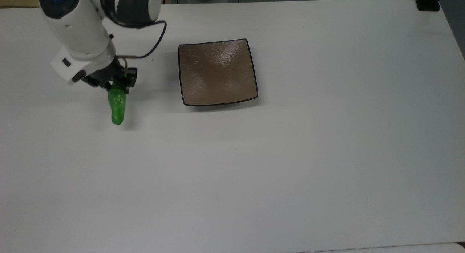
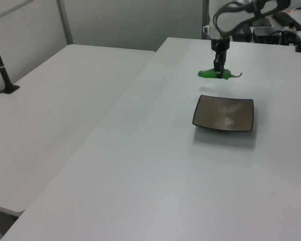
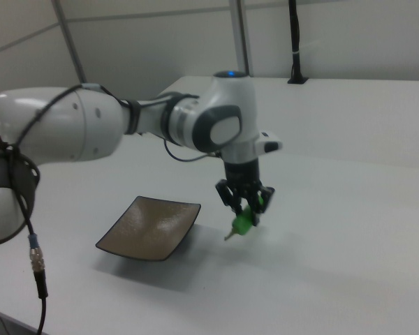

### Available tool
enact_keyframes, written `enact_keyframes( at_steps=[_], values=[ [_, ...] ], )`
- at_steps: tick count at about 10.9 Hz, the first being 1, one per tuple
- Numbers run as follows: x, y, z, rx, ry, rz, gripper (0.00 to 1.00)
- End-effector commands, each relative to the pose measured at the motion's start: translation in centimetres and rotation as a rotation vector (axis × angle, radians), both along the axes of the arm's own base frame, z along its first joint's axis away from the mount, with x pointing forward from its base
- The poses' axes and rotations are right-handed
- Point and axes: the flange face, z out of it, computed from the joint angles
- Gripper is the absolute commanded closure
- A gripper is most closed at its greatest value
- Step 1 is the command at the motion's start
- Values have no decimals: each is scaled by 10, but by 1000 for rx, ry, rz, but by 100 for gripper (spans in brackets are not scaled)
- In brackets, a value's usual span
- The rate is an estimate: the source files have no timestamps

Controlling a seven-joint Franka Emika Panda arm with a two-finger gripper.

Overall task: Chili peppers are placed on a ceramic plate
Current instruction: 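Carry the held pepper over the brown ceramic plate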

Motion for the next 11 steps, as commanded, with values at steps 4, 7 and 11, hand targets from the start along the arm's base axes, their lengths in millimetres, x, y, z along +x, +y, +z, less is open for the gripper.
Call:
enact_keyframes(
  at_steps=[4,7,11],
  values=[
    [-37,95,78,59,103,127,81],
    [-55,163,95,82,162,228,81],
    [-74,223,69,102,255,276,81]
  ],
)
